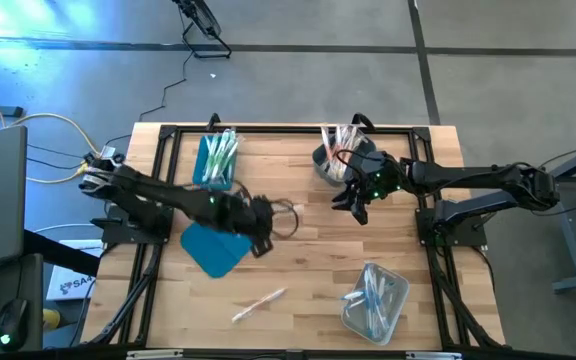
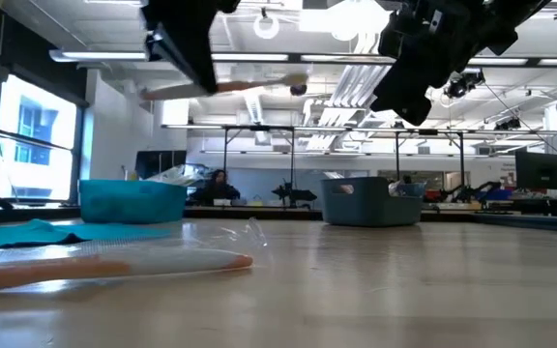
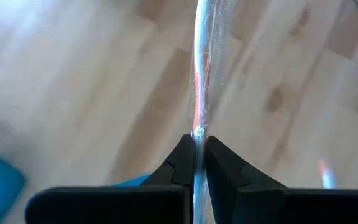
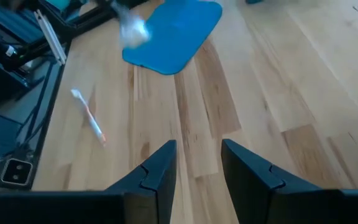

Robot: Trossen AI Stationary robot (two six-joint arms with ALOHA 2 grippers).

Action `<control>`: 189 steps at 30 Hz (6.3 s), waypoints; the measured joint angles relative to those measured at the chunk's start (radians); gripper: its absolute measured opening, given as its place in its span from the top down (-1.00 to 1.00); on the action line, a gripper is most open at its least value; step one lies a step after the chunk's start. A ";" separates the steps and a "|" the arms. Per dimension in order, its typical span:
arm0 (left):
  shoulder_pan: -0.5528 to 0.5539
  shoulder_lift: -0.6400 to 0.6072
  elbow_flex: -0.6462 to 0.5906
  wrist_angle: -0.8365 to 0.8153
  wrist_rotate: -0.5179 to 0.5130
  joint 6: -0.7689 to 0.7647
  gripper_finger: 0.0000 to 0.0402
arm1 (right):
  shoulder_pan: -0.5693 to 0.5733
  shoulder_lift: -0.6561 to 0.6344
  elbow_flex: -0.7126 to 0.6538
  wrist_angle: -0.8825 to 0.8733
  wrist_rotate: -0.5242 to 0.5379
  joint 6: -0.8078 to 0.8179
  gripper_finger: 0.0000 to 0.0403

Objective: Pick & Place Toothbrushes
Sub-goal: Put the top orange toothbrush into the dark gray bin

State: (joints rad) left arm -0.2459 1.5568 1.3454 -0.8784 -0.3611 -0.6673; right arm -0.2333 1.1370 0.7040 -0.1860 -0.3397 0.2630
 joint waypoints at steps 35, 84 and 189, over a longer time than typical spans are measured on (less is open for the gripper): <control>0.842 0.016 -0.001 0.496 0.938 0.708 0.94 | 0.000 0.000 0.000 0.170 0.334 0.000 0.40; 0.828 0.071 0.000 0.667 1.035 0.775 0.91 | -0.095 0.389 0.000 1.212 0.437 -0.091 0.05; 0.979 -0.862 -0.805 0.969 0.924 0.583 0.11 | -0.265 0.256 0.000 0.341 0.518 0.186 0.93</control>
State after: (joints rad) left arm 0.7330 0.6949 0.5408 0.0910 0.5632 -0.0847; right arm -0.4982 1.3933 0.7040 0.1547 0.1786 0.4491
